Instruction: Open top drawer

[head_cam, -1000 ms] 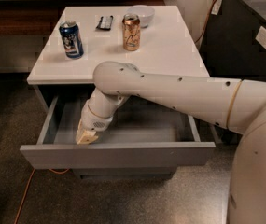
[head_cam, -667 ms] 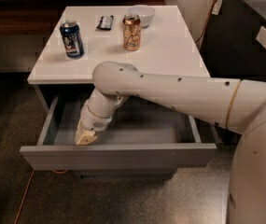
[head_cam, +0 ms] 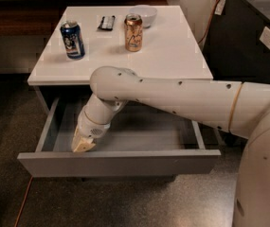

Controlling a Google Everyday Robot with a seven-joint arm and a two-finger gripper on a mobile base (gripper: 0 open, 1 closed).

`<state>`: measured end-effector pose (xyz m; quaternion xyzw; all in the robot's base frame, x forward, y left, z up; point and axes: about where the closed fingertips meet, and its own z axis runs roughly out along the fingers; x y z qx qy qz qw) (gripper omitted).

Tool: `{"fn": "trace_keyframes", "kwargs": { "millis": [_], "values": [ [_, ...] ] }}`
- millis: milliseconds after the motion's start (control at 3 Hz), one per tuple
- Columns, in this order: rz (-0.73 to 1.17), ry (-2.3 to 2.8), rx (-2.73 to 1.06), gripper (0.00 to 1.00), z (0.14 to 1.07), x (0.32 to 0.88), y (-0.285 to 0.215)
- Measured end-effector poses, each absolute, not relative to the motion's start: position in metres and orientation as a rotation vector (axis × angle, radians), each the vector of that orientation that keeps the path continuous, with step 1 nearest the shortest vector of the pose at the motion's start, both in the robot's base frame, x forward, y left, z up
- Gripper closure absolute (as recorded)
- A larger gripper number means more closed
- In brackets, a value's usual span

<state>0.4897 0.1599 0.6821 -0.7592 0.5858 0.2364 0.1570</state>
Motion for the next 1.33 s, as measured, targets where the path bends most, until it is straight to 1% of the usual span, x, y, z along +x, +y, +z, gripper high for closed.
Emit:
{"fn": "trace_keyframes", "kwargs": {
  "millis": [667, 1000, 1333],
  "values": [
    [0.710, 1.656, -2.209, 1.00, 0.681, 0.469, 0.163],
    [0.739, 1.661, -2.228, 1.00, 0.678, 0.443, 0.158],
    [0.739, 1.661, -2.228, 1.00, 0.678, 0.443, 0.158]
  ]
}}
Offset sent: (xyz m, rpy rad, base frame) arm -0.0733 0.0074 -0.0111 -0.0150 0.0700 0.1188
